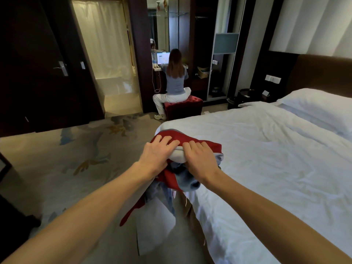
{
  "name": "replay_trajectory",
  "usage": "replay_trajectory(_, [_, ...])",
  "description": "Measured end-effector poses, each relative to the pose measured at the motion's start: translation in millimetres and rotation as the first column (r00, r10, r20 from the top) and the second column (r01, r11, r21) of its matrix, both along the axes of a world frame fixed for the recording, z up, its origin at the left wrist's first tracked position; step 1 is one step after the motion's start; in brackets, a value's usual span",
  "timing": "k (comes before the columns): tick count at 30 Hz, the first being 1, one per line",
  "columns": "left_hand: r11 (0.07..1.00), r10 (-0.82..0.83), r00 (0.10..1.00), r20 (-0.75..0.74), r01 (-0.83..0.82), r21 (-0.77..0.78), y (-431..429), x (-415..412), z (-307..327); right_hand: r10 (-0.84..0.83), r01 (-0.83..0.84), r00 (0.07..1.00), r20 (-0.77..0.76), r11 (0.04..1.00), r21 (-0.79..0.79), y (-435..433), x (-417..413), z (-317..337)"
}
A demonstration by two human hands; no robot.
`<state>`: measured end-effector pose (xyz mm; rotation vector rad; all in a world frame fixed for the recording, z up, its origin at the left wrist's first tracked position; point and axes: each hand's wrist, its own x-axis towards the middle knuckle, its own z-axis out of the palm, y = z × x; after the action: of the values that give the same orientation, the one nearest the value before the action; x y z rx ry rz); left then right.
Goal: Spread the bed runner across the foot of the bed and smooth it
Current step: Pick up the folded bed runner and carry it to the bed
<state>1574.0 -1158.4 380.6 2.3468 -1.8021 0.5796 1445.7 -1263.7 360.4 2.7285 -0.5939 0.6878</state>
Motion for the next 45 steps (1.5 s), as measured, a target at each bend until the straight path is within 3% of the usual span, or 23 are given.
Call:
replay_trajectory(11, [0.986, -0.159, 0.987, 0.027, 0.157, 0.065, -165.9, 162.9, -9.1, -0.116, 0.117, 0.992, -0.042, 0.993, 0.023, -150.3, 153.5, -14.4])
replay_trajectory(19, [0.945, -0.306, 0.952, 0.028, 0.299, 0.132, -321.0, 262.1, -16.3, -0.348, 0.349, 0.937, -0.042, 0.936, 0.035, -264.9, 233.7, -18.5])
replay_trajectory(35, [0.750, -0.639, 0.769, 0.018, 0.617, 0.241, -607.0, 280.1, -55.6, -0.676, 0.677, 0.734, -0.063, 0.722, 0.140, -483.0, 247.4, -63.1])
replay_trajectory(45, [0.562, -0.819, 0.572, 0.033, 0.790, 0.243, -746.6, 226.5, -41.6, -0.833, 0.820, 0.552, -0.031, 0.536, 0.200, -583.5, 205.2, -53.3])
